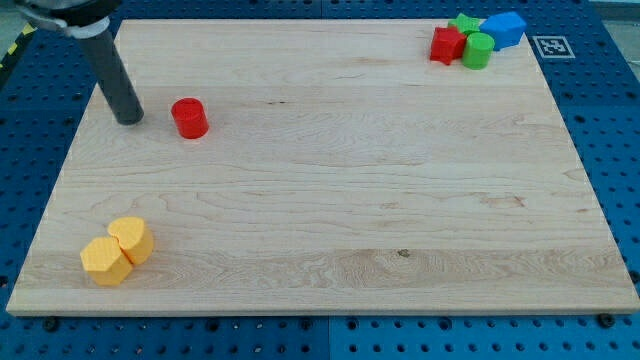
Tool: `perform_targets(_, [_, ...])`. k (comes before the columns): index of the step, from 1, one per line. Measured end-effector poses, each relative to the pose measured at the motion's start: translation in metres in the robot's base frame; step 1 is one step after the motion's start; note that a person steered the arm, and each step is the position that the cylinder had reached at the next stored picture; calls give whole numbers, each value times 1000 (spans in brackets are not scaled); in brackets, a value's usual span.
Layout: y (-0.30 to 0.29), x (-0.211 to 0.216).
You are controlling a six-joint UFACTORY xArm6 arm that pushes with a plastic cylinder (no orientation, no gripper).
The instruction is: Push the red circle diagonally to the yellow heart
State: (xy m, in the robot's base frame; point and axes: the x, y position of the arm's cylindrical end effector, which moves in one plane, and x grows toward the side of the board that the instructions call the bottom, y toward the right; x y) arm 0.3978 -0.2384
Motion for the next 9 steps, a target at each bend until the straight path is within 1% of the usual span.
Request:
perform_targets(2, [5, 2])
perform_targets(4, [111, 9])
perform_targets(5, [154, 9])
perform_targets(6, [163, 8])
perform_targets(8, [166, -29])
perform_targets(9, [176, -42])
